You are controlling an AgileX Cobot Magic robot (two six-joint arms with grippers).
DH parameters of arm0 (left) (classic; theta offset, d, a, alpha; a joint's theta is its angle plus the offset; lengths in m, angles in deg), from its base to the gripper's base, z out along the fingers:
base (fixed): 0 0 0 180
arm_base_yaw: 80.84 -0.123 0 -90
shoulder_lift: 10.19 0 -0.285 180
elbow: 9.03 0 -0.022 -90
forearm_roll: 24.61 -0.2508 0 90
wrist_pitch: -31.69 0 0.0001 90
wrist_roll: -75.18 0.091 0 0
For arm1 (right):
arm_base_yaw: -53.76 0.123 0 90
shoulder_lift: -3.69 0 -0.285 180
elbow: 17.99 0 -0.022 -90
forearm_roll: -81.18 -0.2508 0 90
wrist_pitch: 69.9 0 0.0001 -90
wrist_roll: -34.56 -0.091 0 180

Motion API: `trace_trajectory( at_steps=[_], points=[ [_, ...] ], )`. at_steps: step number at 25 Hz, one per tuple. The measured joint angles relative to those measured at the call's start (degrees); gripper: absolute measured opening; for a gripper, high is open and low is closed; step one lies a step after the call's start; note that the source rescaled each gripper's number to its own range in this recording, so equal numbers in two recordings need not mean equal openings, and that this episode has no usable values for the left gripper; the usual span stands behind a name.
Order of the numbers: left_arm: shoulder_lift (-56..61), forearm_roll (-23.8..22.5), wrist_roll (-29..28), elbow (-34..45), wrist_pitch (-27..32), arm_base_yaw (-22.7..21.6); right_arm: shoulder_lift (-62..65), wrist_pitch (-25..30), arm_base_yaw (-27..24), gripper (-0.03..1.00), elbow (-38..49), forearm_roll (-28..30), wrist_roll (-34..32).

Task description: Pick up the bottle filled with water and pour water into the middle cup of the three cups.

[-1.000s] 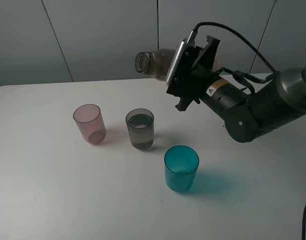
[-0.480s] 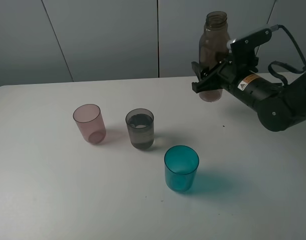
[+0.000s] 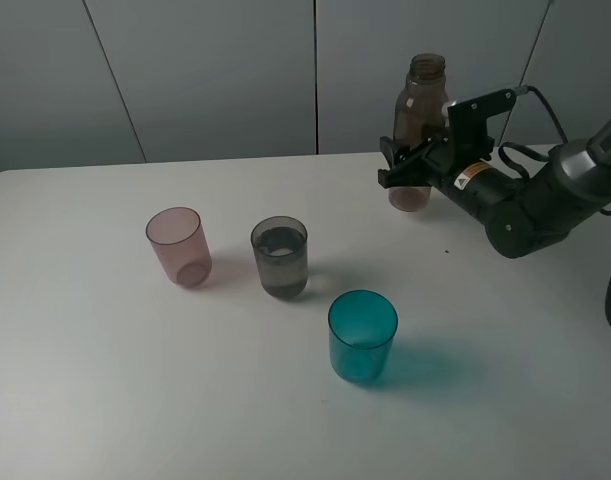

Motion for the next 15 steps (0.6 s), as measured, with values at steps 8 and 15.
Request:
trace_trajectory(
  at_steps=[8, 15],
  points=[
    [0.0, 0.0, 0.0, 0.0, 0.0, 0.0, -2.5, -0.3, 0.0, 0.00, -0.6, 1.3, -1.5],
    [0.0, 0.0, 0.0, 0.0, 0.0, 0.0, -3.4, 0.0, 0.0, 0.00, -0.6, 1.5, -2.0]
  ],
)
